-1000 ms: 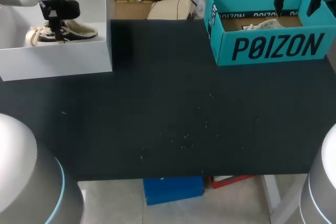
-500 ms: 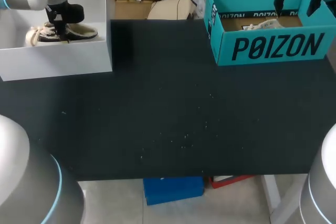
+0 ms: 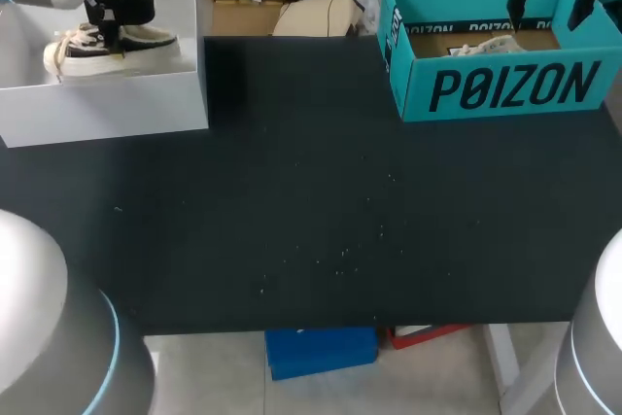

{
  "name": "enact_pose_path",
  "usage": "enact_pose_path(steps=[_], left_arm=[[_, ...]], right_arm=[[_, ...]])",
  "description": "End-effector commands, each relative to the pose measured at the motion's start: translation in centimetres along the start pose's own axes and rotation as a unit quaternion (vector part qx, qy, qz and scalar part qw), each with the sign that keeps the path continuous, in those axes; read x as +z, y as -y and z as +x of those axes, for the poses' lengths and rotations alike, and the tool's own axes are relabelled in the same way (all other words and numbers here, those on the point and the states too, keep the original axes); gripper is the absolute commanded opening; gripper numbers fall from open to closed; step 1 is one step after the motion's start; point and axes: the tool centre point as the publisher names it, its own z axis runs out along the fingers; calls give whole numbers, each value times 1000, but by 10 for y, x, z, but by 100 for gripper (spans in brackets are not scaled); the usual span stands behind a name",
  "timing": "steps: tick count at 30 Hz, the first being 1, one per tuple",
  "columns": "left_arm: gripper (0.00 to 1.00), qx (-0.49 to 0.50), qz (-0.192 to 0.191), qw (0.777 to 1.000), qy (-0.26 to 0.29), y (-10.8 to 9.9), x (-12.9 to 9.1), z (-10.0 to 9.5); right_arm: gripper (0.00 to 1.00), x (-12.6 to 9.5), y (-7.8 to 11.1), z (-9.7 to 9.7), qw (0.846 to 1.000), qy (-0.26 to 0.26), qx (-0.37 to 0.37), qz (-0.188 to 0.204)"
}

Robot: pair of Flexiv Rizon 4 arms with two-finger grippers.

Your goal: Take the shoe out of the shoebox, open the shoe tongue, remove and reinsert the insole, then place the shoe into the shoebox

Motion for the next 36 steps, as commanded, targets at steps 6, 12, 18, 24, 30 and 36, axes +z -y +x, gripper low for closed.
enact_pose_path(steps=[6, 12, 18, 24, 30, 36], left_arm=[[0, -15, 12, 994, 105, -4, -148, 15], [0, -35, 13, 986, 162, 26, -218, 26], [0, -43, 10, 980, 193, 84, -267, 61], [0, -45, 15, 979, 199, 159, -291, 118], [0, -44, 20, 980, 194, 230, -290, 182], [0, -46, 29, 984, 168, 284, -271, 229]], right_arm=[[100, 0, -1, 0, 1000, 0, 0, 1], [100, 0, -1, 0, 1000, 0, 0, 1], [100, 0, -1, 0, 1000, 0, 0, 1], [100, 0, -1, 0, 1000, 0, 0, 1], [100, 0, -1, 0, 1000, 0, 0, 1], [100, 0, -1, 0, 1000, 0, 0, 1]])
